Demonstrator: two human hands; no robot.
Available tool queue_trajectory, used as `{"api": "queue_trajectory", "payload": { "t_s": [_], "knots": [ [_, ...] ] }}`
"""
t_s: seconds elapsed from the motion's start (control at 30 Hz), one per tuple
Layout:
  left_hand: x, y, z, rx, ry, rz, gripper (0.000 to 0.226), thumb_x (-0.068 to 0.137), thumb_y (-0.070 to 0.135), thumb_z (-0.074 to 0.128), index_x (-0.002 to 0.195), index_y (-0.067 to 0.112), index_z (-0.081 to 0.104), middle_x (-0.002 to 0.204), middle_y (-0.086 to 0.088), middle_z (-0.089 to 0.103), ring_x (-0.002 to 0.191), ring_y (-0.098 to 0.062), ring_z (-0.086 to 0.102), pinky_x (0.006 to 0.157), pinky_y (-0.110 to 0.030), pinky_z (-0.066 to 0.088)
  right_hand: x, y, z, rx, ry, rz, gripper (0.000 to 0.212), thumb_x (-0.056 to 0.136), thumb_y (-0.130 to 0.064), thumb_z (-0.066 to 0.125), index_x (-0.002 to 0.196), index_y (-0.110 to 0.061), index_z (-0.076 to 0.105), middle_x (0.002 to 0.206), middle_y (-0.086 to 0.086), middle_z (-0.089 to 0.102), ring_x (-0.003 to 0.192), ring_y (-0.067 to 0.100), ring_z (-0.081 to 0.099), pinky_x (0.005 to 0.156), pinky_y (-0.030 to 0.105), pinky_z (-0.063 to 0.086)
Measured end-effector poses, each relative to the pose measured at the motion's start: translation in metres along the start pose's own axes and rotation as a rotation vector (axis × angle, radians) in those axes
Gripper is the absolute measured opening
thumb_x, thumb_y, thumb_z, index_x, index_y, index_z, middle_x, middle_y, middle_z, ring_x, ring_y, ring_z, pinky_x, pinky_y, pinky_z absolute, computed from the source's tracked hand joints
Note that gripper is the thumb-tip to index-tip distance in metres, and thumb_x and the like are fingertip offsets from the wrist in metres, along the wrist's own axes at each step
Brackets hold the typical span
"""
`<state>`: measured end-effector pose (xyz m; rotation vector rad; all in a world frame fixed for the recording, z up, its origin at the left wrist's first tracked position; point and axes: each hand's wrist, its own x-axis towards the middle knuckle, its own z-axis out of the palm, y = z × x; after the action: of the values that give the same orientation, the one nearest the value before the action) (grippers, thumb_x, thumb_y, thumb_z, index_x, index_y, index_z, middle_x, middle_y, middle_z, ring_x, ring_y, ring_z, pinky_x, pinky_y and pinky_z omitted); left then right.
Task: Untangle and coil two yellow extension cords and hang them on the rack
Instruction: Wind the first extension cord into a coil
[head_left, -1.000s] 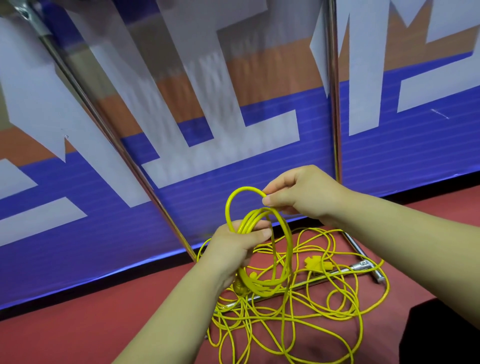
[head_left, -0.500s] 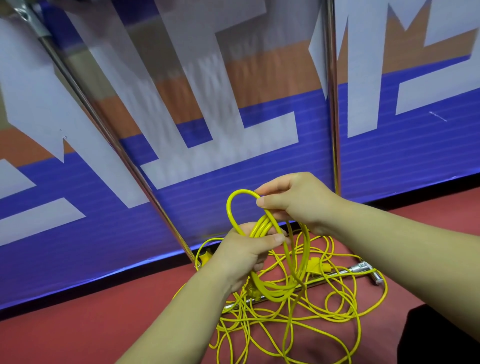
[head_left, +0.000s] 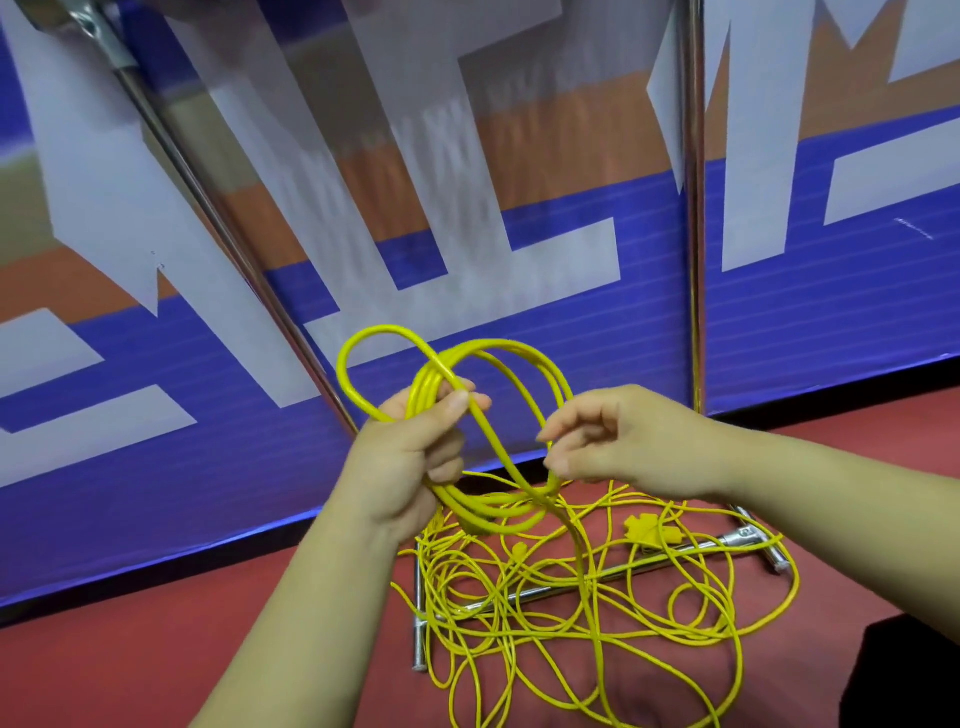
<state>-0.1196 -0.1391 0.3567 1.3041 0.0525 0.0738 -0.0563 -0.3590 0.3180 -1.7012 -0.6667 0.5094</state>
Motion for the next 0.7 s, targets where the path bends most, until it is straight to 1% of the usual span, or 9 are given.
{"api": "queue_trajectory", "payload": {
  "t_s": [0.07, 0.1, 0.17, 0.3, 0.47, 0.57, 0.63, 0.7],
  "knots": [
    [-0.001, 0.008, -0.003, -0.085, 0.024, 0.041, 0.009, 0.083, 0.009, 0.067, 0.090, 0.014, 0.063, 0.082, -0.001, 0.071, 0.037, 0.000, 0.025, 0.038, -0.013, 0.020, 0.001, 0.004, 0.009, -0.001, -0.045, -0.014, 0.025, 0.084, -0.004, 0.077, 0.103, -0.013, 0.062, 0.098, 0.007, 0.077, 0.089, 0.016, 0.071, 0.086, 0.038, 0.055],
    [-0.001, 0.011, -0.004, -0.121, 0.044, 0.052, 0.008, 0.084, 0.011, 0.065, 0.091, 0.015, 0.062, 0.081, 0.000, 0.071, 0.036, 0.000, 0.025, 0.038, -0.013, 0.020, 0.001, 0.006, 0.013, 0.003, -0.056, -0.026, 0.026, 0.084, -0.001, 0.076, 0.100, -0.012, 0.060, 0.100, 0.008, 0.076, 0.090, 0.016, 0.071, 0.087, 0.037, 0.055],
    [-0.001, 0.013, -0.004, -0.170, 0.089, 0.059, 0.009, 0.082, 0.015, 0.061, 0.091, 0.016, 0.062, 0.079, 0.002, 0.071, 0.036, 0.001, 0.026, 0.037, -0.012, 0.021, 0.004, 0.008, 0.020, 0.001, -0.065, -0.050, 0.028, 0.083, 0.003, 0.075, 0.097, -0.012, 0.055, 0.103, 0.010, 0.075, 0.091, 0.016, 0.070, 0.087, 0.035, 0.056],
    [-0.001, 0.013, -0.007, -0.215, 0.114, 0.075, 0.006, 0.084, 0.017, 0.059, 0.090, 0.016, 0.060, 0.079, 0.004, 0.071, 0.035, 0.000, 0.026, 0.036, -0.012, 0.022, 0.010, 0.011, 0.029, 0.011, -0.072, -0.054, 0.030, 0.083, 0.007, 0.073, 0.095, -0.013, 0.053, 0.105, 0.007, 0.072, 0.085, 0.012, 0.069, 0.082, 0.029, 0.056],
    [0.003, 0.013, -0.015, -0.281, 0.127, 0.100, 0.007, 0.086, 0.020, 0.058, 0.092, 0.018, 0.060, 0.083, 0.007, 0.070, 0.034, -0.001, 0.027, 0.036, -0.012, 0.024, 0.014, 0.017, 0.043, -0.007, -0.048, -0.075, 0.034, 0.079, 0.004, 0.079, 0.090, -0.016, 0.054, 0.097, 0.006, 0.072, 0.087, 0.016, 0.069, 0.082, 0.033, 0.057],
    [0.005, 0.013, -0.017, -0.305, 0.140, 0.109, 0.009, 0.086, 0.020, 0.059, 0.094, 0.018, 0.058, 0.078, 0.009, 0.069, 0.034, -0.001, 0.028, 0.036, -0.011, 0.024, 0.015, 0.022, 0.054, 0.013, -0.052, -0.044, 0.034, 0.078, 0.000, 0.080, 0.089, -0.019, 0.053, 0.090, -0.002, 0.068, 0.079, 0.021, 0.068, 0.076, 0.040, 0.055],
    [0.006, 0.013, -0.018, -0.320, 0.147, 0.111, 0.012, 0.086, 0.021, 0.058, 0.097, 0.016, 0.057, 0.071, 0.009, 0.067, 0.034, -0.001, 0.028, 0.037, -0.012, 0.024, 0.017, 0.025, 0.059, 0.014, -0.030, -0.025, 0.033, 0.079, -0.003, 0.080, 0.088, -0.021, 0.054, 0.090, -0.006, 0.068, 0.078, 0.023, 0.071, 0.075, 0.043, 0.054],
    [0.007, 0.012, -0.021, -0.333, 0.159, 0.109, 0.014, 0.087, 0.022, 0.057, 0.099, 0.015, 0.057, 0.067, 0.009, 0.065, 0.034, -0.001, 0.028, 0.037, -0.012, 0.023, 0.019, 0.024, 0.061, 0.033, -0.014, -0.013, 0.031, 0.080, -0.001, 0.079, 0.087, -0.020, 0.055, 0.090, -0.005, 0.070, 0.078, 0.022, 0.072, 0.076, 0.041, 0.055]
  ]
}}
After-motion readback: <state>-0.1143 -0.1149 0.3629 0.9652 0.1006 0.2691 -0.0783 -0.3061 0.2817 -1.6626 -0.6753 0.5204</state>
